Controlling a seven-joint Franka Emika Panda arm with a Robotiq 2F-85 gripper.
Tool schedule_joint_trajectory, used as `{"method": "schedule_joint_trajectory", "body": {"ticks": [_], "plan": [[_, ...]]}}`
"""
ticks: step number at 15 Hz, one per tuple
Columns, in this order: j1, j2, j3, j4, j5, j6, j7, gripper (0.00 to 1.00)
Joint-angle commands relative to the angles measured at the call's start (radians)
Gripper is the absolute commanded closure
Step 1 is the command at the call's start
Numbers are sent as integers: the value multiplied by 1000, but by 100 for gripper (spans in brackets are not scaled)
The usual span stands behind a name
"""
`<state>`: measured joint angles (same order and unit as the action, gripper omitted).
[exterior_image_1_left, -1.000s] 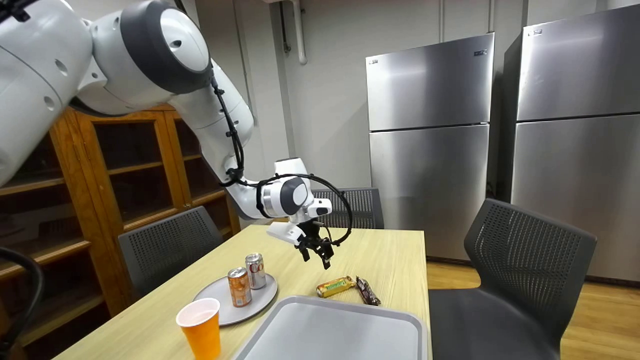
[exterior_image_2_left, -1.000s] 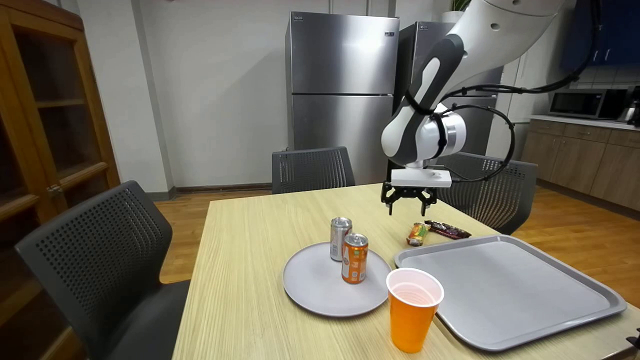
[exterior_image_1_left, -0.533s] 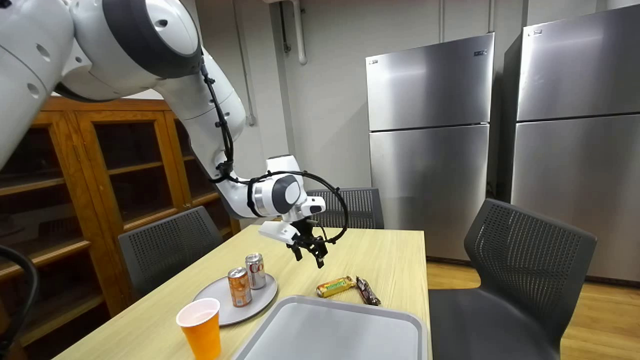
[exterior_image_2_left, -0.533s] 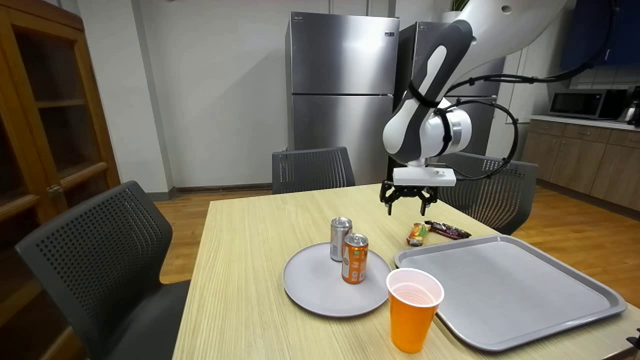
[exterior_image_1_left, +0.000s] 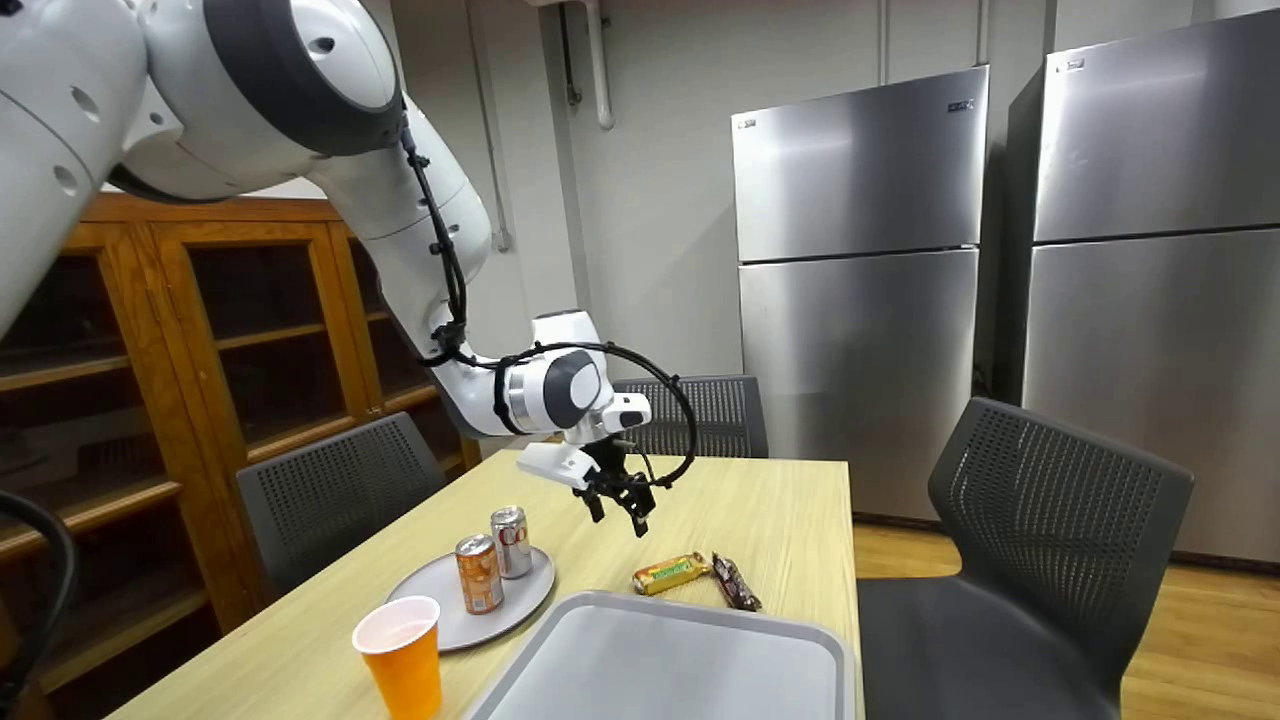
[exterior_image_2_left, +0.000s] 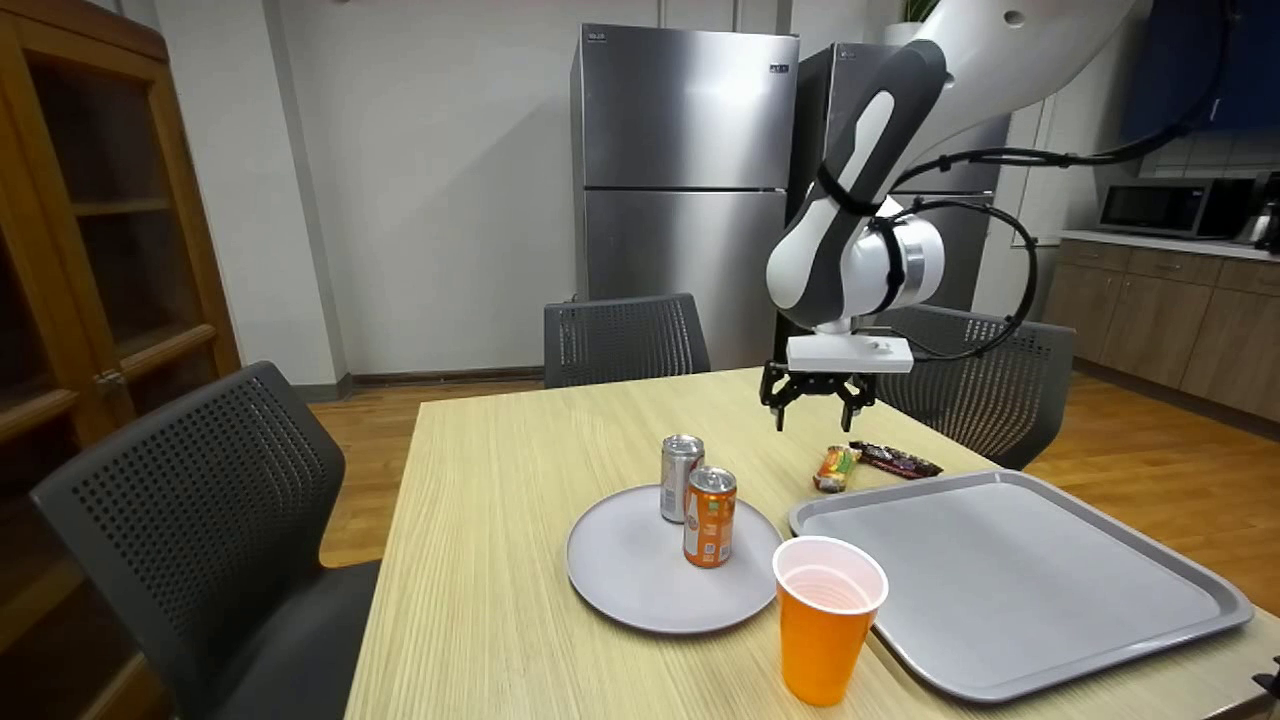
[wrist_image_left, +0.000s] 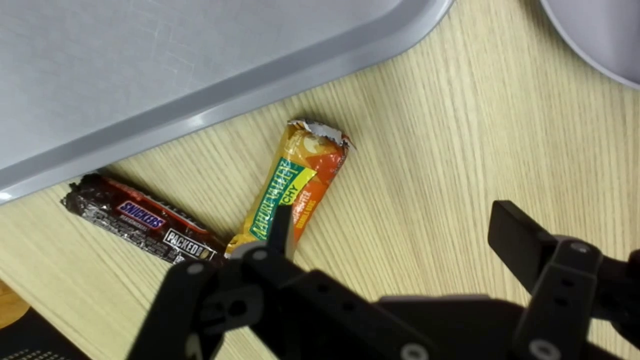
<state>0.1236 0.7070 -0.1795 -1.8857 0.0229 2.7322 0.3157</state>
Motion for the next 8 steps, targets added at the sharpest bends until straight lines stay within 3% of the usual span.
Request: {"method": "schedule_joint_trajectory", "body": {"ticks": [1, 8], "plan": [[-37, -8, 41, 6, 11, 2, -35, 0], [-119, -17, 159, 28, 71, 17, -131, 0]]}}
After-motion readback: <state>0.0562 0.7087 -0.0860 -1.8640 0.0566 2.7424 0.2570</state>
